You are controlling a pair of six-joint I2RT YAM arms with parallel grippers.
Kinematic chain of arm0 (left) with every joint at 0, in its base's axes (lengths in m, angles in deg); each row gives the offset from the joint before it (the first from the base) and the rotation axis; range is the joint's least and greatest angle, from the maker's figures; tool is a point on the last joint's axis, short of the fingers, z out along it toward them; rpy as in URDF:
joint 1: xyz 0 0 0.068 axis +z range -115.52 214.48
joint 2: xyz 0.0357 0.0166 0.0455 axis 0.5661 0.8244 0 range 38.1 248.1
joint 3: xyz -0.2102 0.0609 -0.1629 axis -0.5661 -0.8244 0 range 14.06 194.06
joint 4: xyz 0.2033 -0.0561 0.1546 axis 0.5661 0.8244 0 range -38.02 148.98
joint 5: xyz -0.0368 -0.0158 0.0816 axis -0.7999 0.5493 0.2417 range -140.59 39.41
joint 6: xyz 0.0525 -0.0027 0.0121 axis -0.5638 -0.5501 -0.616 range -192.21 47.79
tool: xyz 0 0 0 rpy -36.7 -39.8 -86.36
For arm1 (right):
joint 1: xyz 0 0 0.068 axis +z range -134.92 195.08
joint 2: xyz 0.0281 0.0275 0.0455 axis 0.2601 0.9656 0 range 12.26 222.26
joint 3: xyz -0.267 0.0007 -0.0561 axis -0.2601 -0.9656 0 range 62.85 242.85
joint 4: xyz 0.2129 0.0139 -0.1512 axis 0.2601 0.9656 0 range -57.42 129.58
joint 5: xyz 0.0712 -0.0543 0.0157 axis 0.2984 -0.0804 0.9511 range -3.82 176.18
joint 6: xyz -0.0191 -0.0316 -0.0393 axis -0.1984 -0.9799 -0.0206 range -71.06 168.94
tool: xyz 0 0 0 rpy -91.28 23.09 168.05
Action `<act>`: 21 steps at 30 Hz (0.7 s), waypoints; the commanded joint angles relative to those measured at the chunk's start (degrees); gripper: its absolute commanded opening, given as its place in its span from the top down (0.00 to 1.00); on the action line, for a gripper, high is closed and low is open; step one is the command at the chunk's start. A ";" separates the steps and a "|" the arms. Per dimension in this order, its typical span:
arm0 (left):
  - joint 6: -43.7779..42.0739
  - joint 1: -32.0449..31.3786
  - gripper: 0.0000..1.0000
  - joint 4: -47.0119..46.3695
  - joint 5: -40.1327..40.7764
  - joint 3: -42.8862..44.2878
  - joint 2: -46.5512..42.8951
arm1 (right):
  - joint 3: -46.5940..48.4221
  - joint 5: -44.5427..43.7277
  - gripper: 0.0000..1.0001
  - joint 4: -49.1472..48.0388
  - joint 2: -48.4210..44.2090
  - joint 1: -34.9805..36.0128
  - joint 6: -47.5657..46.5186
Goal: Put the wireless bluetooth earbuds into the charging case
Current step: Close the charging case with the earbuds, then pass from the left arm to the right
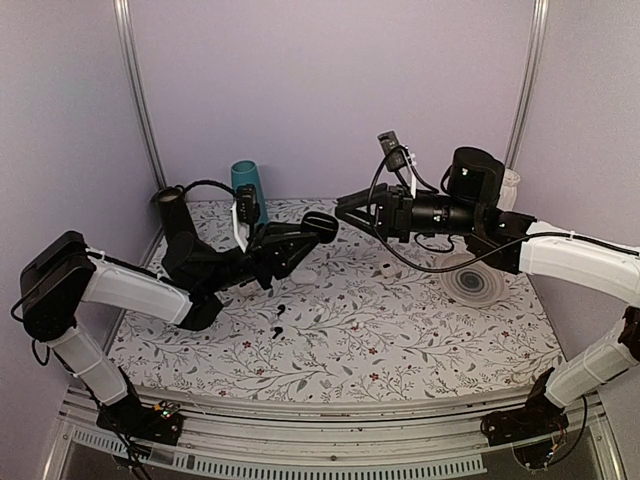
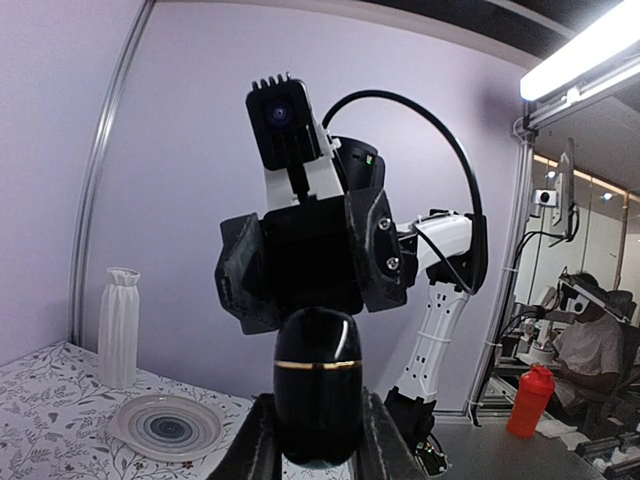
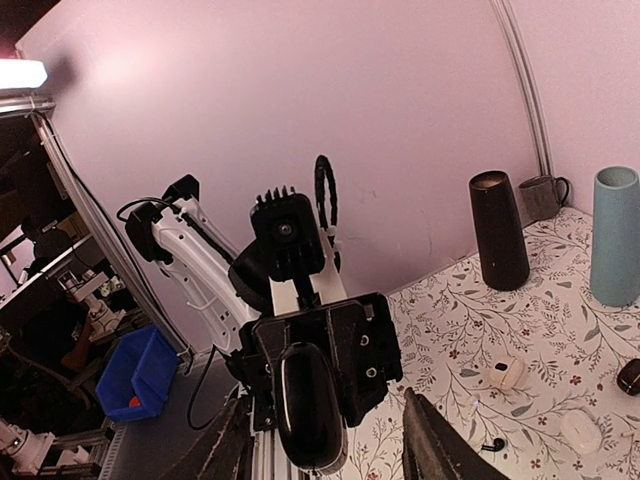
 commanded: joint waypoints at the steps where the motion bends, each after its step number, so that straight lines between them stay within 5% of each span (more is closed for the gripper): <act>1: 0.82 0.98 1.00 -0.31 0.21 1.21 0.27 | -0.88 1.05 0.49 -0.61 -1.91 0.29 -1.24; 21: 5.07 1.73 1.00 5.37 -1.58 4.46 -0.31 | 1.42 3.93 0.64 2.69 1.79 1.56 -4.75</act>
